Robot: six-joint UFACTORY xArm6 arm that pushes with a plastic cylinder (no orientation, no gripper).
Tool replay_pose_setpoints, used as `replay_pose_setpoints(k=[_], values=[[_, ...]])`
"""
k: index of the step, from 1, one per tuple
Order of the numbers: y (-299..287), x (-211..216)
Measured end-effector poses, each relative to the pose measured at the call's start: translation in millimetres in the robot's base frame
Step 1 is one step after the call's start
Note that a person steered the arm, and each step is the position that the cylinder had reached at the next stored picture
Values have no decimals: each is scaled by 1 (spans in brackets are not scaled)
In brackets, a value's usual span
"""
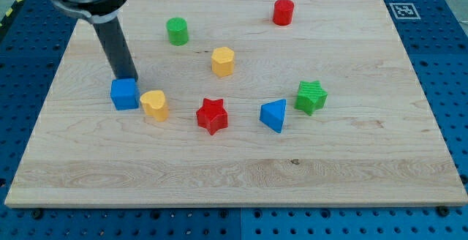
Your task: Move the red circle to the top right of the yellow hexagon
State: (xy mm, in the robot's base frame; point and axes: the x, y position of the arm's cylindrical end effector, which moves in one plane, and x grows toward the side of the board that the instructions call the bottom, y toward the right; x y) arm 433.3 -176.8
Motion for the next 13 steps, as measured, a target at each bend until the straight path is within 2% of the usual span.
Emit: replay_pose_setpoints(k=[3, 4, 6, 8, 10, 11, 13], values=[[9, -3], [-5, -29], [-13, -118], [122, -233], [273, -239], [295, -235], [295, -235]])
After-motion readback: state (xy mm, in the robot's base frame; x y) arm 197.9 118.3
